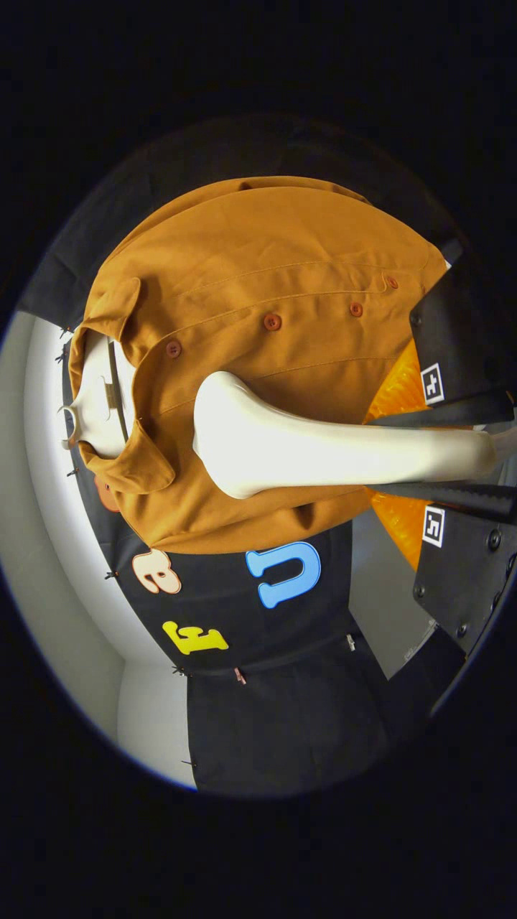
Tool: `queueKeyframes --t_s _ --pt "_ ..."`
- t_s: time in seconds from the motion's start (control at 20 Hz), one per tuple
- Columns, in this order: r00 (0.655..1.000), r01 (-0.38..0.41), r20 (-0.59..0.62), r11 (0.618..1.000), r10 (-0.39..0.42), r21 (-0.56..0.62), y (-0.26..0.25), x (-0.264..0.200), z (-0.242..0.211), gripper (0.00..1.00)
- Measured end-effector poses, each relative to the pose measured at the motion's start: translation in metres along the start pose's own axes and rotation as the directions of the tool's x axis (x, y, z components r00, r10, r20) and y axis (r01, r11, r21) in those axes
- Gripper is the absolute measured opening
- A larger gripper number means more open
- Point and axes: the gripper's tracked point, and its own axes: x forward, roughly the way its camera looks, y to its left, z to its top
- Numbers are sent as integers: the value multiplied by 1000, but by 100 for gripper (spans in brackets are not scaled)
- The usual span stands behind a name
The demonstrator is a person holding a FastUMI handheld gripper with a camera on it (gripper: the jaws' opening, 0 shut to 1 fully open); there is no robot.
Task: Iron the clothes twice with a garment steamer, once on the left side and once on the right side.
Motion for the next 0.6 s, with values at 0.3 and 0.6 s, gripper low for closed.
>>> queueKeyframes --t_s 0.3,0.6 --pt "998 13 -68 1000 -11 28 -20 -2 -34 37" --pt "990 27 -142 999 -21 40 -32 -1 -68 37"
